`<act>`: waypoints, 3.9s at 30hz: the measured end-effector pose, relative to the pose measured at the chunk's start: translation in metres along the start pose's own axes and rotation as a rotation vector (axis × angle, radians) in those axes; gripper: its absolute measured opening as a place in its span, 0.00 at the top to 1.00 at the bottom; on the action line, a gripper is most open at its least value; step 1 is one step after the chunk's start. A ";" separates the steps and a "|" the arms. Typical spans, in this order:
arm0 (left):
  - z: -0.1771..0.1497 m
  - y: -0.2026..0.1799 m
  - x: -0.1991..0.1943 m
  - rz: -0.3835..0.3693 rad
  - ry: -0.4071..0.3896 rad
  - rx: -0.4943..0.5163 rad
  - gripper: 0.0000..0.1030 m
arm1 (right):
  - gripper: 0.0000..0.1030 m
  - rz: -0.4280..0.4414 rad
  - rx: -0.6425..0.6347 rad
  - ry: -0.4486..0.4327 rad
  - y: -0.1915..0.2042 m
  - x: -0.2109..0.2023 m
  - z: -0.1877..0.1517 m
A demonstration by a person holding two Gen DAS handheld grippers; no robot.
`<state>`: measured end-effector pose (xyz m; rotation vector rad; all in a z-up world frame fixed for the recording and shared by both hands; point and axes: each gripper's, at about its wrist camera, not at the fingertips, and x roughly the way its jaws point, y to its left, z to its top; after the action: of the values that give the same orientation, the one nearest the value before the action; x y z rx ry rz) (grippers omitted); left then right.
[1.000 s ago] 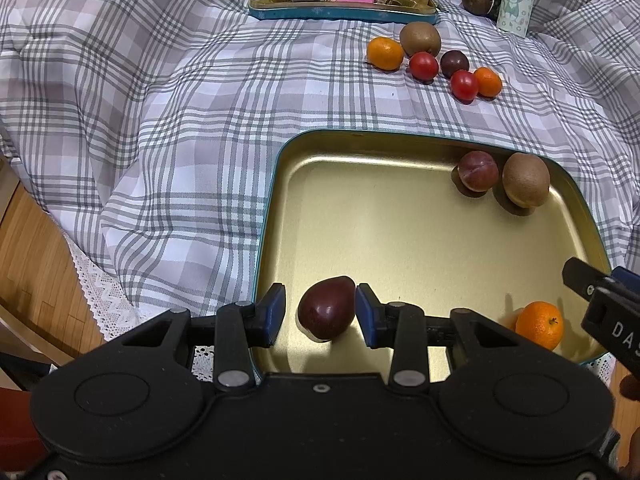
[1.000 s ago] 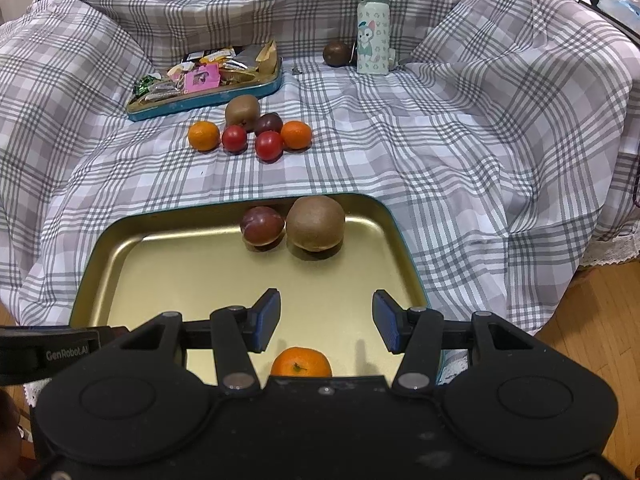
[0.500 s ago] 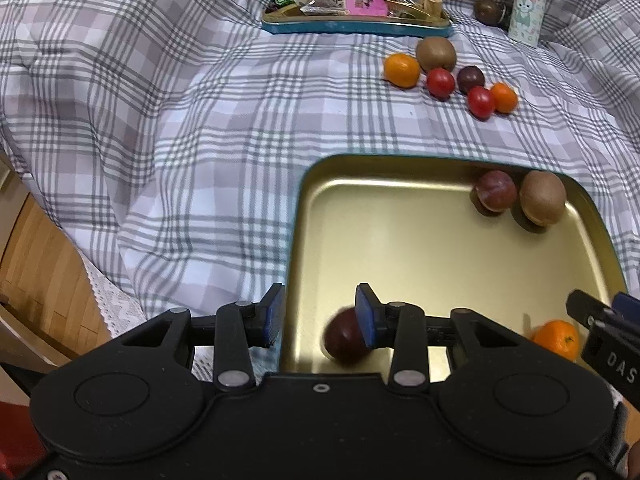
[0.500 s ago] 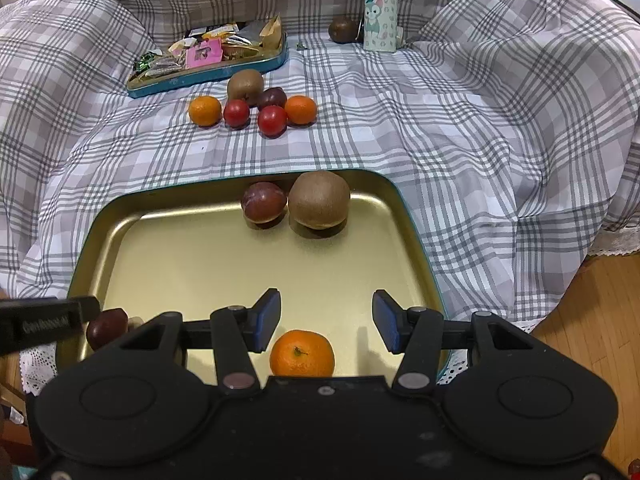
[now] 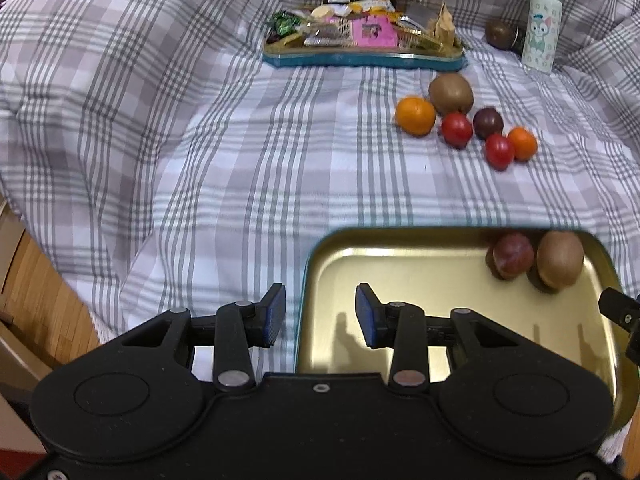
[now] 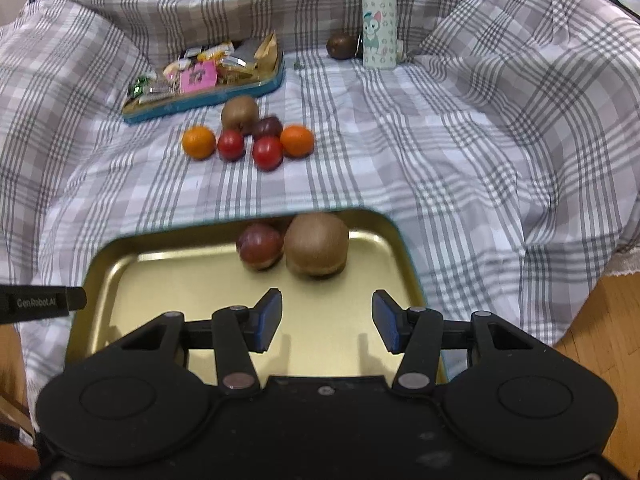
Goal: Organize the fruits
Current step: 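Open the left tool to drop the dark plum into the tray, then move both open tools back toward the fruit row, then close the left tool on a mandarin, then grasp another mandarin with the right tool while the left tool holds its mandarin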
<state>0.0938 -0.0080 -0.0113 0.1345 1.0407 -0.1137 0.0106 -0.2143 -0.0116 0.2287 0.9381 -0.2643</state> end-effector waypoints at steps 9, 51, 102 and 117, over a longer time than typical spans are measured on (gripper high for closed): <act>0.037 -0.014 0.020 -0.036 -0.025 0.027 0.54 | 0.51 0.001 0.016 -0.041 0.000 0.017 0.037; 0.125 -0.061 0.102 -0.183 -0.056 0.086 0.54 | 0.56 -0.010 0.125 0.109 -0.010 0.135 0.105; 0.109 -0.029 0.131 -0.090 -0.065 0.004 0.48 | 0.56 -0.006 0.021 0.012 0.018 0.158 0.132; 0.105 -0.032 0.131 -0.076 -0.095 0.012 0.48 | 0.54 0.034 -0.022 -0.010 0.030 0.176 0.142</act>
<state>0.2438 -0.0608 -0.0741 0.0998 0.9508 -0.1940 0.2276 -0.2512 -0.0722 0.2230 0.9260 -0.2242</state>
